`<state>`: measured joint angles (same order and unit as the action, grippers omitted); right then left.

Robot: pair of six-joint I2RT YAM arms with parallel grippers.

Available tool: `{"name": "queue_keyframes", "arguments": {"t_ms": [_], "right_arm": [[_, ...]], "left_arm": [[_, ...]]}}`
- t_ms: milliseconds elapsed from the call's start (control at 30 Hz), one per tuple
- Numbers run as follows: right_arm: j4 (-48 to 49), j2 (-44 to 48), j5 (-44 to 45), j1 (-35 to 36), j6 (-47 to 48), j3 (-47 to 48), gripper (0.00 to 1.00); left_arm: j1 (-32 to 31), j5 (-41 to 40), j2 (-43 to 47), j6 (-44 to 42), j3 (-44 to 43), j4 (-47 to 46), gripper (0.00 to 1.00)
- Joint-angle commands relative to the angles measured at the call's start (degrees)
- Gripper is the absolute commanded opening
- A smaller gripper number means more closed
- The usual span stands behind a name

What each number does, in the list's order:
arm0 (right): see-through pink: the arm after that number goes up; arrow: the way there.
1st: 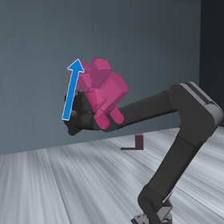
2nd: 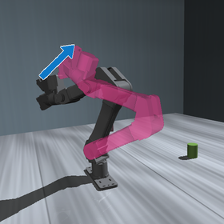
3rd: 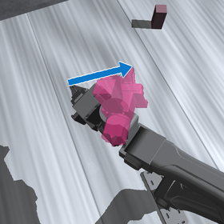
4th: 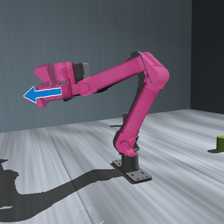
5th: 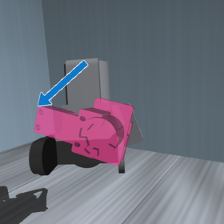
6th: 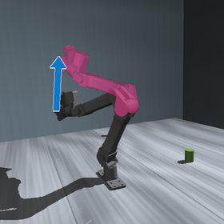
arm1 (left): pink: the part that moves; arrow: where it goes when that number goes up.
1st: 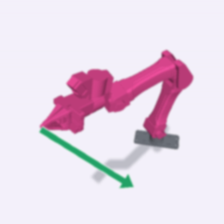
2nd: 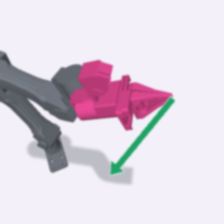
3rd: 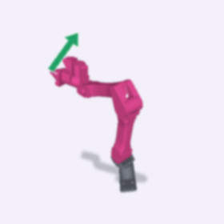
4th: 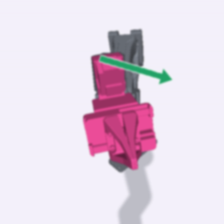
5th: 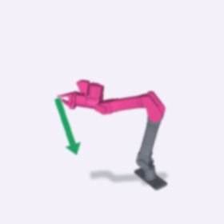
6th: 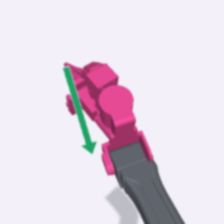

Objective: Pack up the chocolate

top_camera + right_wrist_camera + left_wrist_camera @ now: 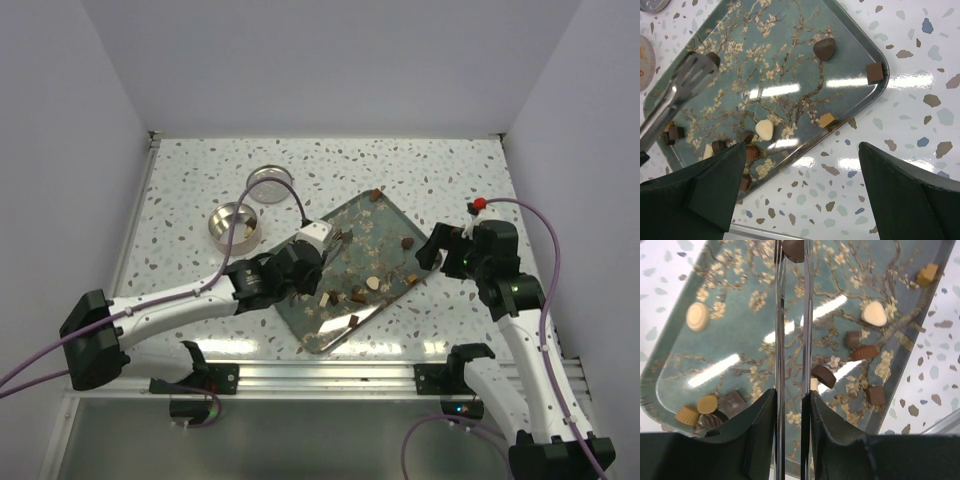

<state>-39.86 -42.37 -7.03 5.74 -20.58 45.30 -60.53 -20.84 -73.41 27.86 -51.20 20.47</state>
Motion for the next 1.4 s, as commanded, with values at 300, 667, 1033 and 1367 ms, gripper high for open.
{"name": "queue_keyframes", "arguments": {"t_ms": [300,667,1033,1367], "right_arm": [[1.4,-0.7,-0.5,0.2,-0.1,1.3,0.97],[3.7,-3.3,-2.6,0.2,0.6,1.5,0.97],[4.9,-4.7,-3.6,0.2,0.9,1.4,0.97],[4.8,-4.5,-3.9,0.2,1.2,0.9,0.97]], "left_arm": [[9.5,-6.3,8.5,1.9,-2.2,7.5,0.27],[29.3,-6.2,18.6,0.9,-1.7,16.3,0.27],[32.8,-3.5,22.4,3.7,0.1,21.0,0.29],[32.8,-3.5,23.3,4.3,0.4,22.3,0.37]]}}
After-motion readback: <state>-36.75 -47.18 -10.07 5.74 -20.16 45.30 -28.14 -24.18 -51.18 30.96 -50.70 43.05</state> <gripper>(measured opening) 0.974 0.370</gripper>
